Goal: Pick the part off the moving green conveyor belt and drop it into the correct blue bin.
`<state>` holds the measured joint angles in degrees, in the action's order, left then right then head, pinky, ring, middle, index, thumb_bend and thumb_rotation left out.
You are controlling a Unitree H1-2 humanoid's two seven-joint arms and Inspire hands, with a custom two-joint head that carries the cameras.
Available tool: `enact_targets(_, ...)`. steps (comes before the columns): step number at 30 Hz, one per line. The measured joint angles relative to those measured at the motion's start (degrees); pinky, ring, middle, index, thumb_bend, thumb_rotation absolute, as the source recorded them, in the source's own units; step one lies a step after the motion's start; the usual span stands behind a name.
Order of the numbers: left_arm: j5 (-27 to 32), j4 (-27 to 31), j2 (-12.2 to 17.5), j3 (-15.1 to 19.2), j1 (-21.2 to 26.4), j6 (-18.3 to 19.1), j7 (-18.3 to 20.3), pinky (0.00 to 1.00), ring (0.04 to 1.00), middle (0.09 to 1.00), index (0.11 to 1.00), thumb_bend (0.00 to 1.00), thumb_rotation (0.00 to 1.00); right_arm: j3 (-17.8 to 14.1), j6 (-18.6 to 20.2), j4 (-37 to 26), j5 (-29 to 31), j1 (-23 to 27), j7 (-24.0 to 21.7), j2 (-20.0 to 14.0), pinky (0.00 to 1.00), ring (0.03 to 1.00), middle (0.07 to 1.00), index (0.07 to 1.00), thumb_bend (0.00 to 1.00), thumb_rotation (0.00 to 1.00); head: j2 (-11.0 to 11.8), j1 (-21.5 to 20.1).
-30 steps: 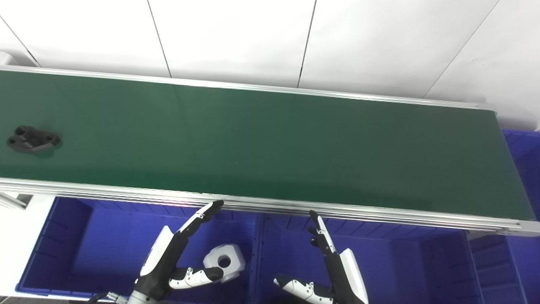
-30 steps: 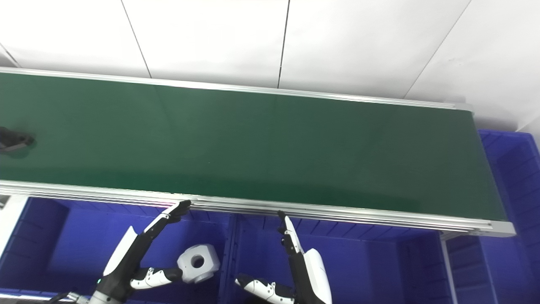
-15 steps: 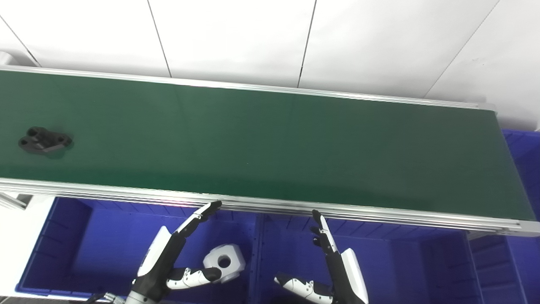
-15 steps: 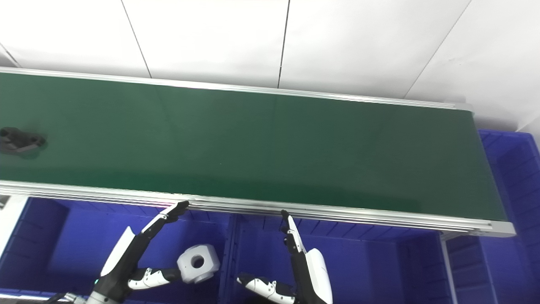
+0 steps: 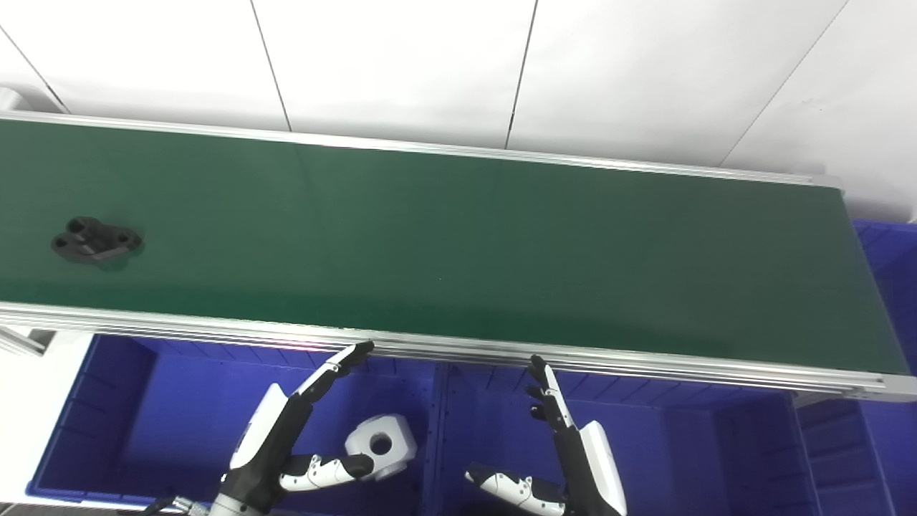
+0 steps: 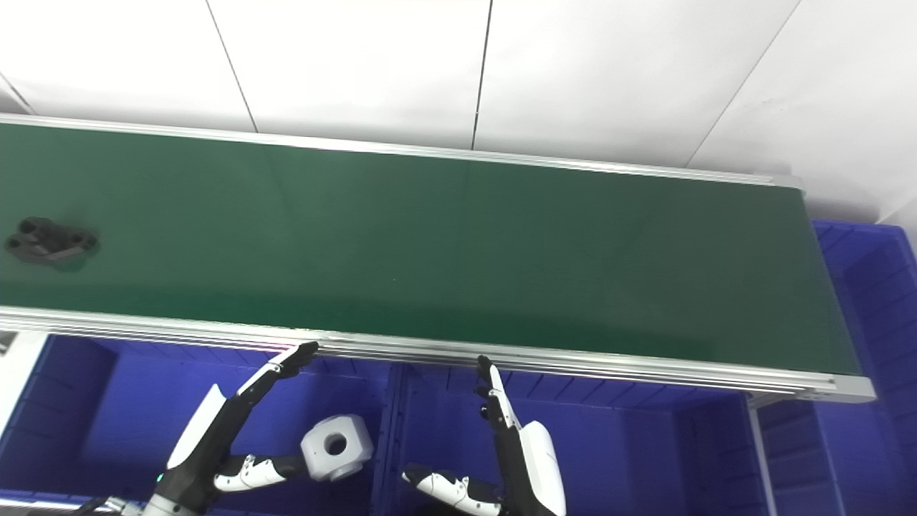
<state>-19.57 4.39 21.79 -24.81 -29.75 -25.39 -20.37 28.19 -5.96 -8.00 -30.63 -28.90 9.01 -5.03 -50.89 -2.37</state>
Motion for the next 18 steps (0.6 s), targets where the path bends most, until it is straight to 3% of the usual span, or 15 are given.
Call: enact_targets(18,0.0,-0.01,0.0,0.05,0.02,0.0,-0.01,0.84,0.873,0.889,0.896,0.72,0.84,0.0,0.0,-0.01,-0.18,0.07,-0.48,-0.04,0.82,0.901,0.954,1.0,0.91,0.53,0.09,0.09)
